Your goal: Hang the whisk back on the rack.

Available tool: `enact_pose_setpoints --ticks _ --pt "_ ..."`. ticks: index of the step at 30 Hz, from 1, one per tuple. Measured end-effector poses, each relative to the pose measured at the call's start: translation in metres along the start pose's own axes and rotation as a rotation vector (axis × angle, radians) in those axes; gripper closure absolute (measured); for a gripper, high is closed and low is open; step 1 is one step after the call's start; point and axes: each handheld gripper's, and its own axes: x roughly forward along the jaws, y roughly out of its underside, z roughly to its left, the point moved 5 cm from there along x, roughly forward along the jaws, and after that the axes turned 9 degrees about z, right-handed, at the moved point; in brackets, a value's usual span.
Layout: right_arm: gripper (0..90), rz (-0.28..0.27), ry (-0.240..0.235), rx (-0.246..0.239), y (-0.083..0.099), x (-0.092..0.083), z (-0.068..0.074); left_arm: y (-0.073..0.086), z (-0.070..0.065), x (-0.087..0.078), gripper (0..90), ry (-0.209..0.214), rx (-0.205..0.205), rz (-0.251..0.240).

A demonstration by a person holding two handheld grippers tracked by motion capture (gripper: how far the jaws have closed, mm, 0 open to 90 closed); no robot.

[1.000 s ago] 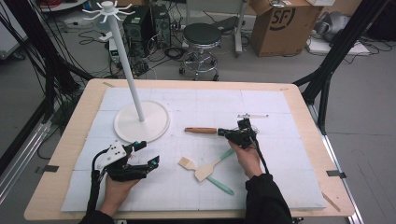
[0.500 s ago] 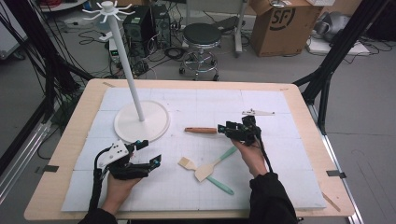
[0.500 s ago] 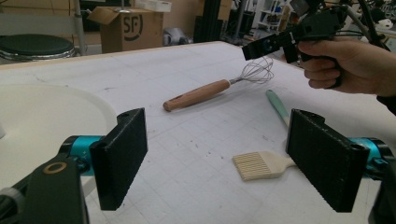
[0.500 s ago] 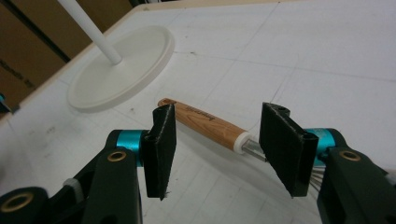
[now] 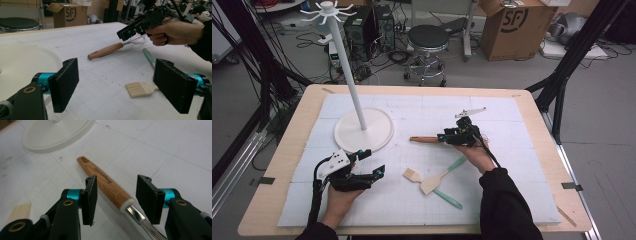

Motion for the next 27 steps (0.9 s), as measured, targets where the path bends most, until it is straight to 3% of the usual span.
enact_pose_setpoints --ticks 4,9,12,13,14,17,22,27 --pt "51.8 0.051 0.001 -0.005 0.006 0.008 -0.005 0.001 0.001 0.001 21.2 -0.004 0.001 0.004" --pt "53.4 0.046 -0.014 -0.040 0.005 0.014 -0.004 0.002 0.003 -0.001 21.2 -0.005 -0.007 0.005" --pt "52.8 0.128 -0.009 -0.048 0.006 0.022 -0.004 0.002 0.004 -0.001 21.2 -0.009 -0.013 0.003" --pt "53.2 0.145 -0.027 -0.036 0.005 0.023 -0.003 0.002 0.005 -0.001 21.2 -0.013 -0.014 0.003" --pt "53.7 0.142 -0.049 -0.026 0.003 0.023 -0.002 0.002 0.005 -0.001 21.2 -0.011 -0.013 0.003" --pt "54.1 0.165 -0.045 -0.048 0.004 0.026 0.000 0.003 0.005 -0.002 21.2 -0.011 -0.014 0.003" --pt "55.6 0.196 -0.008 -0.081 0.005 0.025 0.008 0.003 0.004 -0.004 21.2 -0.014 -0.014 0.001" --pt "58.3 0.243 0.047 -0.144 0.008 0.023 0.018 0.002 0.002 -0.003 21.2 -0.014 -0.009 0.003"
